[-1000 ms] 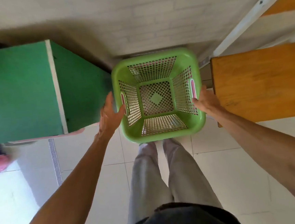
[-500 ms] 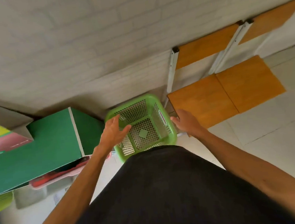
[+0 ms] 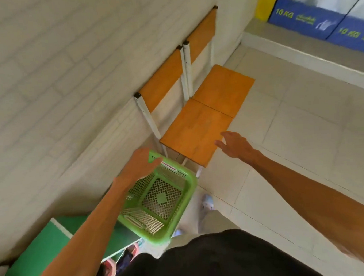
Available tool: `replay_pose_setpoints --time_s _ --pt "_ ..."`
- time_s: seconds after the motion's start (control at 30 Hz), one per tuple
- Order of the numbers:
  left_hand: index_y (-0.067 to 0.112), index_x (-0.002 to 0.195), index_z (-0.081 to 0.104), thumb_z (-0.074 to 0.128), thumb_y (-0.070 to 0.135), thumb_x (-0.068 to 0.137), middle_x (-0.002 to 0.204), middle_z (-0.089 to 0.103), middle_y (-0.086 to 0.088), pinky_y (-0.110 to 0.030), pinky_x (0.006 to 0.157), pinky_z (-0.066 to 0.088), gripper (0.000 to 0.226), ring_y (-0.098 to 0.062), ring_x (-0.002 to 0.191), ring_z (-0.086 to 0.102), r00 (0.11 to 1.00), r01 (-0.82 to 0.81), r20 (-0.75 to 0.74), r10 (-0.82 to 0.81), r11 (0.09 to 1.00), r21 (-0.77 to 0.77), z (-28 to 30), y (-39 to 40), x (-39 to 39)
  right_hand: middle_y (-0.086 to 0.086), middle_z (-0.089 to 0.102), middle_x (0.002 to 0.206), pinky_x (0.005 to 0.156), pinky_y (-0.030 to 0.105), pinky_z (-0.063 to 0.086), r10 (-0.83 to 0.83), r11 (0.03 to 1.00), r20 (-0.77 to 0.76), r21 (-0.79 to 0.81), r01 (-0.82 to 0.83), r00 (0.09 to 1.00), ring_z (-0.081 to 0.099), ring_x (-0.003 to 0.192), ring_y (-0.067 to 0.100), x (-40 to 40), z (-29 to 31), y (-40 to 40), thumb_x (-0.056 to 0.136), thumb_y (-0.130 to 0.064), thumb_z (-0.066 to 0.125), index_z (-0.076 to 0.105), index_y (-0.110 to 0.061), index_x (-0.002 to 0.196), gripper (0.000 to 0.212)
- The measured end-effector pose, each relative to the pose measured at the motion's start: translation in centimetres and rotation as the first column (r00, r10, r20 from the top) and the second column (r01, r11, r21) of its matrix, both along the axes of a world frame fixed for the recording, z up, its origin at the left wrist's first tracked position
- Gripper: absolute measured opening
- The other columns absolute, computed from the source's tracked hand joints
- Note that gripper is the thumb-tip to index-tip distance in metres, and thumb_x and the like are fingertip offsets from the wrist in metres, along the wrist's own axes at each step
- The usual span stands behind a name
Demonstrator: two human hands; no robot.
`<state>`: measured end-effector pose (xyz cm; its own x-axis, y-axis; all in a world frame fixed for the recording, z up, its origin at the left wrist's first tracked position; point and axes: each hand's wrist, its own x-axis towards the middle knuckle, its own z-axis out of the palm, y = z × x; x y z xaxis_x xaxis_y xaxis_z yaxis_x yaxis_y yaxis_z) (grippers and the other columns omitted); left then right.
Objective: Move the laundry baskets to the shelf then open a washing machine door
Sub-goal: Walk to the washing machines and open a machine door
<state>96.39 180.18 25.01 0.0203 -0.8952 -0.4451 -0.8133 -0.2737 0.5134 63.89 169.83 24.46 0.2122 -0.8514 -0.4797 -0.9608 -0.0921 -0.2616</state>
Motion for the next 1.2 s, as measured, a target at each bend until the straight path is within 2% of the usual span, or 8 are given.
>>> replay_pose_setpoints --time_s 0.13,0.23,0.33,0.47,0.6,0.73,0.87,1.2 --pt "0.007 0.135 0.052 0.061 0.046 0.088 0.130 0.059 -0.018 -0.042 0.097 0.045 0.062 -0.036 0.120 0.057 0.986 0.158 -0.036 -0.162 0.984 -0.087 3.2 -8.1 -5.3 0.012 0.034 0.159 0.117 0.052 0.028 -0.125 0.992 -0.070 -0.043 0.122 0.990 0.032 0.146 0.034 -7.3 2.2 -2.4 0.101 -0.057 0.032 0.032 -0.011 0.154 0.069" --pt "0.009 0.146 0.040 0.058 0.051 0.092 0.143 0.051 -0.015 -0.045 0.107 0.040 0.070 -0.034 0.133 0.047 0.942 0.335 0.054 -0.330 0.929 -0.157 5.3 -14.1 -9.9 0.015 0.040 0.155 0.116 0.053 0.031 -0.223 0.974 -0.088 -0.050 0.219 0.971 0.038 0.143 0.035 -13.6 4.2 -5.2 0.101 -0.056 0.032 0.033 -0.011 0.153 0.069" --pt "0.014 0.153 0.030 0.052 0.054 0.094 0.152 0.042 -0.010 -0.048 0.111 0.037 0.074 -0.030 0.140 0.039 0.899 0.435 0.153 -0.411 0.882 -0.182 7.0 -20.2 -15.7 0.018 0.046 0.150 0.112 0.053 0.037 -0.322 0.946 -0.108 -0.078 0.315 0.941 0.044 0.138 0.037 -20.7 6.2 -8.7 0.101 -0.057 0.033 0.033 -0.011 0.152 0.069" --pt "0.011 0.152 0.031 0.052 0.048 0.097 0.155 0.038 -0.012 -0.044 0.112 0.032 0.069 -0.031 0.143 0.034 0.856 0.516 0.195 -0.479 0.820 -0.247 8.9 -27.0 -24.5 0.019 0.045 0.151 0.112 0.053 0.037 -0.367 0.927 -0.138 -0.136 0.349 0.920 0.043 0.139 0.038 -29.7 8.6 -13.5 0.101 -0.055 0.034 0.031 -0.011 0.153 0.068" --pt "0.008 0.150 0.035 0.053 0.043 0.098 0.151 0.042 -0.015 -0.042 0.110 0.037 0.065 -0.032 0.139 0.041 0.831 0.555 0.221 -0.510 0.789 -0.263 10.4 -33.4 -33.4 0.018 0.041 0.154 0.114 0.051 0.035 -0.380 0.920 -0.132 -0.158 0.359 0.916 0.040 0.141 0.038 -37.5 10.9 -18.7 0.102 -0.054 0.034 0.028 -0.011 0.155 0.069" --pt "0.006 0.142 0.042 0.052 0.041 0.098 0.138 0.054 -0.017 -0.045 0.102 0.046 0.057 -0.033 0.129 0.050 0.818 0.573 0.255 -0.516 0.773 -0.272 11.5 -40.4 -41.9 0.018 0.049 0.147 0.111 0.048 0.038 -0.423 0.896 -0.128 -0.205 0.393 0.897 0.043 0.138 0.036 -45.2 12.8 -24.3 0.101 -0.054 0.035 0.030 -0.012 0.154 0.068" --pt "0.009 0.149 0.034 0.050 0.044 0.098 0.148 0.045 -0.016 -0.045 0.108 0.040 0.065 -0.032 0.137 0.040 0.802 0.594 0.275 -0.530 0.758 -0.269 12.4 -46.6 -49.0 0.019 0.051 0.145 0.111 0.050 0.037 -0.434 0.893 -0.151 -0.205 0.402 0.888 0.043 0.138 0.035 -51.9 13.6 -28.9 0.102 -0.054 0.035 0.031 -0.011 0.154 0.068" --pt "0.013 0.150 0.034 0.053 0.042 0.097 0.149 0.045 -0.012 -0.047 0.109 0.039 0.063 -0.028 0.139 0.039 0.767 0.639 0.306 -0.564 0.715 -0.282 11.8 -64.5 -60.6 0.019 0.045 0.150 0.113 0.049 0.035 -0.509 0.856 -0.128 -0.177 0.486 0.851 0.040 0.141 0.035 -63.7 12.3 -43.0 0.101 -0.054 0.037 0.031 -0.011 0.154 0.068"
